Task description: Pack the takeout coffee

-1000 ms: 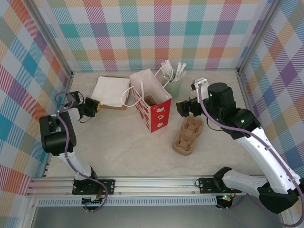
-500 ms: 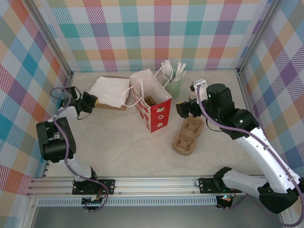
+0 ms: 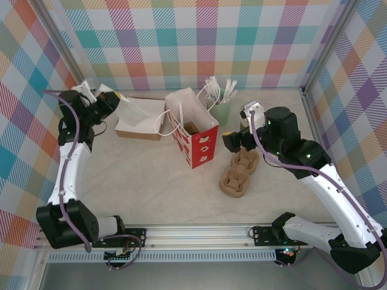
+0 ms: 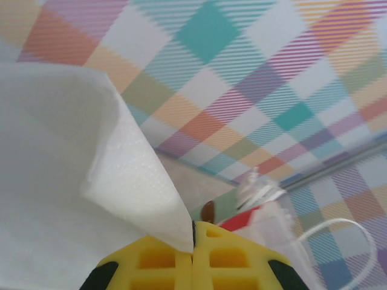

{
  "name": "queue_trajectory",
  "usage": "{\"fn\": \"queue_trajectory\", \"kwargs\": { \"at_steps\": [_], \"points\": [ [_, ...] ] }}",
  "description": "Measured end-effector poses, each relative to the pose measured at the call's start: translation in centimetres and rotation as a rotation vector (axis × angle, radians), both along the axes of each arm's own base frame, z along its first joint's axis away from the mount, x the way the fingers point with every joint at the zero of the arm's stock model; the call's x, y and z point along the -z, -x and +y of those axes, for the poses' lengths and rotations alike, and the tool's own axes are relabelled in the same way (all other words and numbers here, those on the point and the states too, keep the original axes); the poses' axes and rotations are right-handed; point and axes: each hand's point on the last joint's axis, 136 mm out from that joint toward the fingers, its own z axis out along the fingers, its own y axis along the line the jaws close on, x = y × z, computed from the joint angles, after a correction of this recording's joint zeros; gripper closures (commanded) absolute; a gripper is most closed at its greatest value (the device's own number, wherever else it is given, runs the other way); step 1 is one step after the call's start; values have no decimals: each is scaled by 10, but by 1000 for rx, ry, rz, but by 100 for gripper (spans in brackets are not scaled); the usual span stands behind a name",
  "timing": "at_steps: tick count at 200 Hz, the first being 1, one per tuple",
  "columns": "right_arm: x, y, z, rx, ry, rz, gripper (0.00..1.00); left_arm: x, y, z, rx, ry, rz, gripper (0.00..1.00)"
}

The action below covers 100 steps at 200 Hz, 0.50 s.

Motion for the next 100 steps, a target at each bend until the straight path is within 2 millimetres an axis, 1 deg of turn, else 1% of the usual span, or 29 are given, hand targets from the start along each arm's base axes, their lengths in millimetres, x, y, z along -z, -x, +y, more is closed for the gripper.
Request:
{"fn": "queue_trajectory", "kwargs": {
  "at_steps": [11,19,40,65,84,100],
  "points": [
    [-5,3,5,-47,6,-18,0,-27,11,-10,40,-33,-75,100],
    [-11,5,10,-89,11,-38,0,-43,20,-19,72,-51,-118,100],
    [-33,11,25,-211,6,-108,0,-75,42,-42,171,-89,-215,100],
    [-56,22,43,-354,-11,-189,0,-102,69,-75,317,-124,-308,100],
    [-73,27,57,-450,-36,-231,0,-117,92,-102,443,-152,-365,100],
    [-84,28,69,-512,-60,-249,0,-127,116,-129,571,-193,-414,100]
  ]
}}
